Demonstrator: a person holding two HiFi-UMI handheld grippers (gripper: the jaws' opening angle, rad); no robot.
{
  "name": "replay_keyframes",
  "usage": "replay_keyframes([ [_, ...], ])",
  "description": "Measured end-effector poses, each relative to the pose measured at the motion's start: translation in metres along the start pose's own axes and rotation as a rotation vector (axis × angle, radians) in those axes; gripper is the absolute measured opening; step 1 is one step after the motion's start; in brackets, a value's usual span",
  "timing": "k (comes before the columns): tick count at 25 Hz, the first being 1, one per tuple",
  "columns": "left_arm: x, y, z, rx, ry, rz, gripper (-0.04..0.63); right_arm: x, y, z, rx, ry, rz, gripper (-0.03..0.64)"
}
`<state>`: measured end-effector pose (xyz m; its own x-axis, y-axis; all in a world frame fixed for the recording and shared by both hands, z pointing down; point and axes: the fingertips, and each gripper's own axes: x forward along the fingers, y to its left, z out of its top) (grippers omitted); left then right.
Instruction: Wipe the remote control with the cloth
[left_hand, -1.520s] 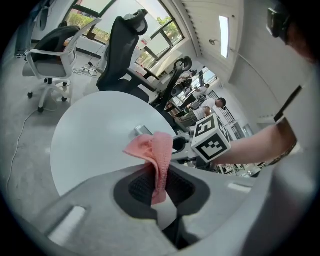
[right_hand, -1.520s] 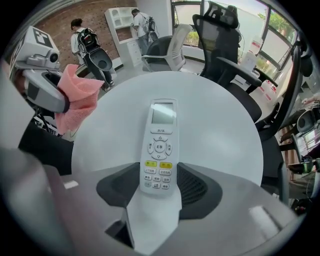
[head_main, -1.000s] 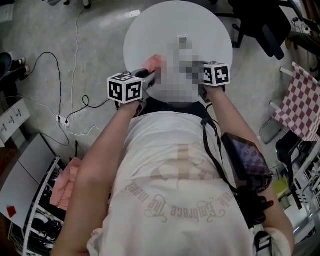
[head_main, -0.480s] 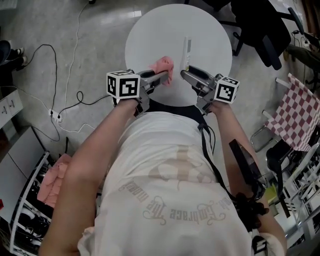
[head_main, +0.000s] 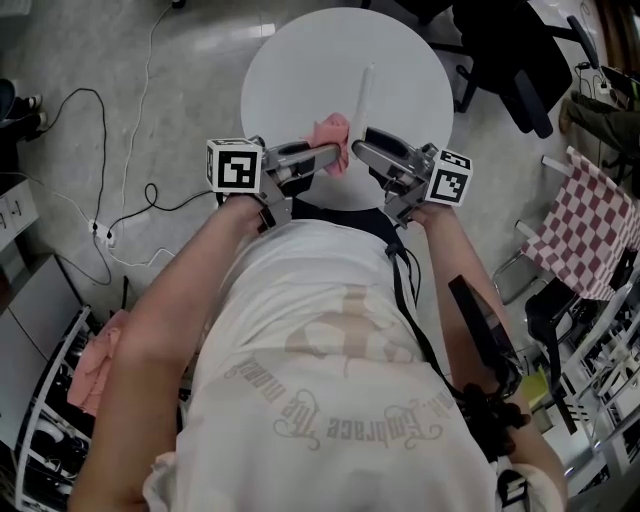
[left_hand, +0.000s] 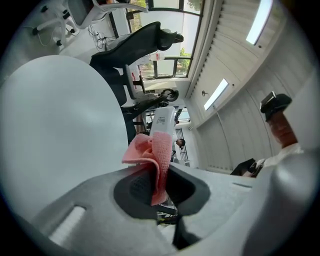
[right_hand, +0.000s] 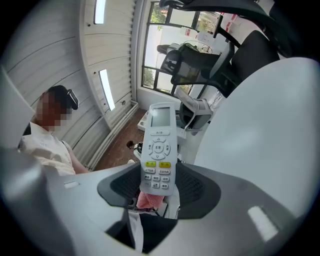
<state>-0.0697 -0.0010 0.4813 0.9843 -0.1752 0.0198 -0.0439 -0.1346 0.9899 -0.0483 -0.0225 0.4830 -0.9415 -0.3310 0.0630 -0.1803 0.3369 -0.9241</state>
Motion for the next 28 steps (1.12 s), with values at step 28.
replay_keyframes([
  [28,-0.017,-0.018,0.095,0.055,-0.118,0.011,0.032,0.011,0.009,-0.053,-0.082,0.242,-0.027,0.225],
])
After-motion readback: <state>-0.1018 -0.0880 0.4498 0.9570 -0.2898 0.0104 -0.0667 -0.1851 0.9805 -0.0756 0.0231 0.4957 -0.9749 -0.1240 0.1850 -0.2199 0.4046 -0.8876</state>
